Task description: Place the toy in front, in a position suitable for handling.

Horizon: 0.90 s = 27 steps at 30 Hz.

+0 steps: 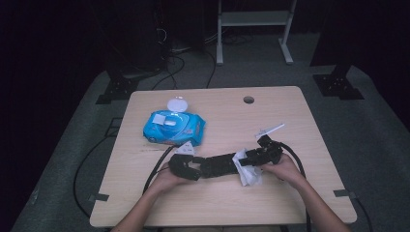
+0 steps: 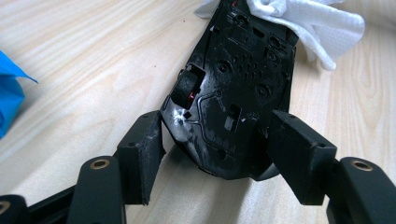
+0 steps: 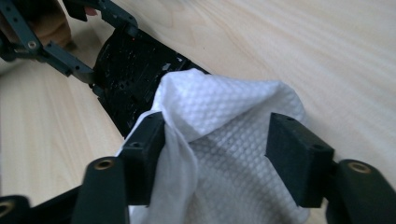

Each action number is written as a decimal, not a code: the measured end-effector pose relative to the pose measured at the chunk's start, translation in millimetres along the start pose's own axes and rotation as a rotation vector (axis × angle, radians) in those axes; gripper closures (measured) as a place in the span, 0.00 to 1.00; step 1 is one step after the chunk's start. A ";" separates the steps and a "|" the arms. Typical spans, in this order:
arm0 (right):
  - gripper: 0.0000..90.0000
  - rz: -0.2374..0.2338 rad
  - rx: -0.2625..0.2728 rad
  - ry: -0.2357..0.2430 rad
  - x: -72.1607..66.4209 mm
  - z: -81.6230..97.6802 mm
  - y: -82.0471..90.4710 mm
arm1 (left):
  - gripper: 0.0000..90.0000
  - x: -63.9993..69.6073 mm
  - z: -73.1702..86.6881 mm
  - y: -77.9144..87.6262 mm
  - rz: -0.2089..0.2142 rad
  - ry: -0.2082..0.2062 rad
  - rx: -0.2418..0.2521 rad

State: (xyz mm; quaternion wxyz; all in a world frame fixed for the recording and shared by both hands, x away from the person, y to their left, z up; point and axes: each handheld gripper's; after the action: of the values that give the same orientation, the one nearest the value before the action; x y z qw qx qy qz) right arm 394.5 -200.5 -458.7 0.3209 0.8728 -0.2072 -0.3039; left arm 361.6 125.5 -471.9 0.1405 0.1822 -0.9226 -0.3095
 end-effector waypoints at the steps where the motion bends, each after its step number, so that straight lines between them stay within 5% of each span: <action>1: 0.40 -0.024 -0.002 -0.012 2.9 0.2 -1.5 | 0.40 0.7 -0.1 0.1 -0.006 -0.010 0.002; 6: 0.40 -0.141 -0.015 -0.072 13.3 1.5 -9.5 | 0.42 2.9 1.0 0.6 -0.017 -0.035 0.015; 8: 0.38 -0.188 -0.031 -0.092 14.9 2.3 -15.0 | 0.43 1.7 2.7 0.5 -0.005 -0.010 0.025; 11: 0.39 -0.195 -0.028 -0.083 15.2 2.2 -15.3 | 0.43 3.0 1.6 0.8 -0.012 -0.024 0.016; 14: 0.40 -0.195 -0.015 -0.063 14.2 3.2 -14.0 | 0.41 -0.3 1.5 -0.1 0.011 0.006 0.009; 17: 0.41 -0.169 0.000 -0.008 9.3 3.1 -11.8 | 0.36 -4.0 -0.5 -1.1 0.034 0.031 -0.011; 22: 0.43 -0.096 0.034 0.153 -5.3 5.4 -5.5 | 0.32 -10.4 -1.5 -5.0 0.109 0.081 -0.019; 27: 0.47 0.055 0.066 0.377 -35.9 5.5 -6.1 | 0.51 -2.3 -5.1 -8.4 0.112 0.006 -0.014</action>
State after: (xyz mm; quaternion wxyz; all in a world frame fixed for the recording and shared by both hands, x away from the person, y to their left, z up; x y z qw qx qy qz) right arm 365.7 -178.5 -451.9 0.3333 0.9183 -0.1772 -0.1192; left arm 367.7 117.5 -473.5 0.1616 0.1300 -0.9288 -0.3072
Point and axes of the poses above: each handheld gripper's, and its own axes: y roughly backward along the jaws, z roughly out of its underside, x roughly to its right, and after that the axes turned 1 degree about -x, right-handed
